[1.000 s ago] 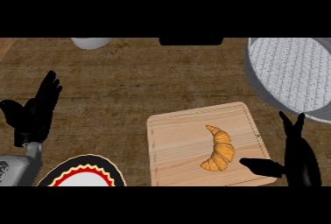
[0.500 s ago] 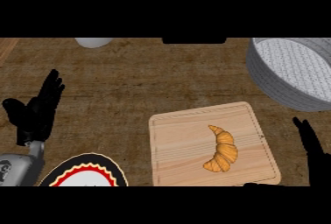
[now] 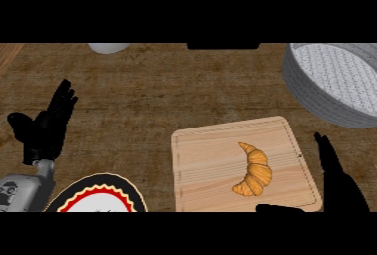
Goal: Pick the croissant from the cutting board and place it in the basket
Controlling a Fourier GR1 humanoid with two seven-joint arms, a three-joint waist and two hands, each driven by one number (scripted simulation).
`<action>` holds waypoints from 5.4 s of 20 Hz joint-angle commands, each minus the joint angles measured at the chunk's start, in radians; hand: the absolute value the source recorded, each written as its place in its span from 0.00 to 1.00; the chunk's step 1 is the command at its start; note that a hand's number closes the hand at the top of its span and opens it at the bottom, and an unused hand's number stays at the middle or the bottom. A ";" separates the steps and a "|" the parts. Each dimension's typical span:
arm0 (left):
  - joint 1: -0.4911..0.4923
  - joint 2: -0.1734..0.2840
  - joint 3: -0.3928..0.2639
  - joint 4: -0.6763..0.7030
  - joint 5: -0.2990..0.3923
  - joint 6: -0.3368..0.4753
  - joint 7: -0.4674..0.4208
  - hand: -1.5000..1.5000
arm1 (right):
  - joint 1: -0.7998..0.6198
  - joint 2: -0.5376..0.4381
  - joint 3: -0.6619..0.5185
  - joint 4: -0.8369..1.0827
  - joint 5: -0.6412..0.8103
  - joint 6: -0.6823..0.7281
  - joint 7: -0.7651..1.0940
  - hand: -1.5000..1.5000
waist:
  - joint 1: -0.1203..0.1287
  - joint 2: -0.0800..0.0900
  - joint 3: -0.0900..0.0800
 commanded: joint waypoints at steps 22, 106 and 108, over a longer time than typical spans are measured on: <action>-0.024 -0.080 0.146 0.003 -0.101 -0.121 0.040 0.50 | -0.004 0.128 0.097 0.335 0.181 -0.298 -0.094 0.00 | 0.003 0.001 0.001; -0.052 -0.203 0.232 -0.005 -0.241 -0.204 0.071 0.50 | -0.845 0.097 -0.285 0.726 -0.238 -0.473 -0.435 1.00 | 0.008 0.002 0.000; 0.032 -0.213 0.221 -0.057 -0.249 -0.206 0.042 0.50 | -0.895 0.046 -0.333 0.760 -0.218 -0.457 -0.416 1.00 | 0.012 0.001 0.000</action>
